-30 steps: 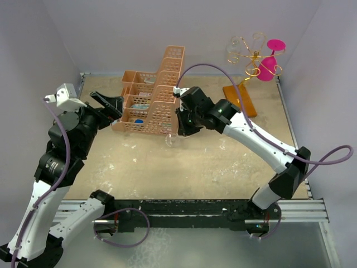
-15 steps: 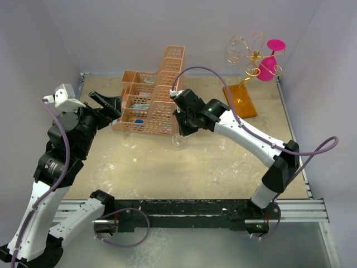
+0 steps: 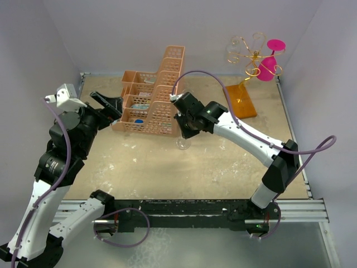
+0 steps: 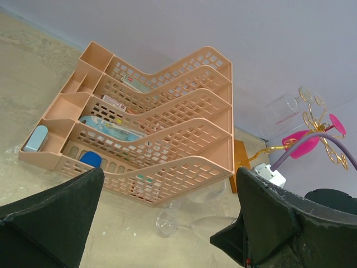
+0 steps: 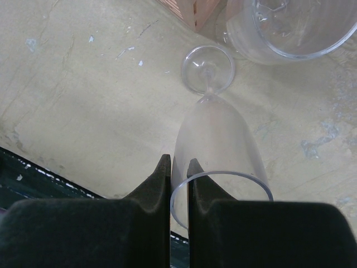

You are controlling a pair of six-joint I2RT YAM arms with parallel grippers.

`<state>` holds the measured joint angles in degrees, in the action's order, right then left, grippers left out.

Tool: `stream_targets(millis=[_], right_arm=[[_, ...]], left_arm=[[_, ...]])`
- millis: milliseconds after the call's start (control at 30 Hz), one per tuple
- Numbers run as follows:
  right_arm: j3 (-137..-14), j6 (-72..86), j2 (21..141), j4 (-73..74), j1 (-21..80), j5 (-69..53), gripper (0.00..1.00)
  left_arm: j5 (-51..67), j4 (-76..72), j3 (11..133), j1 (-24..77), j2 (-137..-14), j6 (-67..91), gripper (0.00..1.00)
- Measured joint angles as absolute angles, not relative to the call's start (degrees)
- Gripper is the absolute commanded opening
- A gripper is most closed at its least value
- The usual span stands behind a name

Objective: Take the wine glass off the wine glass rack
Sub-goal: Place the wine glass at the center of the board.

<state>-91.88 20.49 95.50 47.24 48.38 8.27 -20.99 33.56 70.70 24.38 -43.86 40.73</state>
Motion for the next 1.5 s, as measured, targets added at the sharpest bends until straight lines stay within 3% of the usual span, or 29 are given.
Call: stream_targets(millis=[300,600,1000,1400,1500], right_arm=[[-91.90,19.68,95.50,47.24,48.38,9.76,0.29],[-92.71,18.81,95.53,46.98,48.38,9.96,0.33],[-98.76,18.57,96.75,46.81,48.38,9.67,0.47],[-111.46,18.44,97.47,46.30,48.38,7.70,0.78],[-114.28,18.57,94.54,45.06,48.36,7.75,0.80]], left_arm=[[-20.75,33.56,70.70,24.38,-44.14,40.86,0.99],[-20.75,33.58,70.70,24.38,-44.14,40.86,0.99],[-20.75,33.74,70.70,24.38,-43.79,40.84,0.99],[-20.75,34.04,70.74,24.38,-43.42,40.82,0.99],[-20.62,34.02,70.74,24.38,-43.31,40.80,0.99]])
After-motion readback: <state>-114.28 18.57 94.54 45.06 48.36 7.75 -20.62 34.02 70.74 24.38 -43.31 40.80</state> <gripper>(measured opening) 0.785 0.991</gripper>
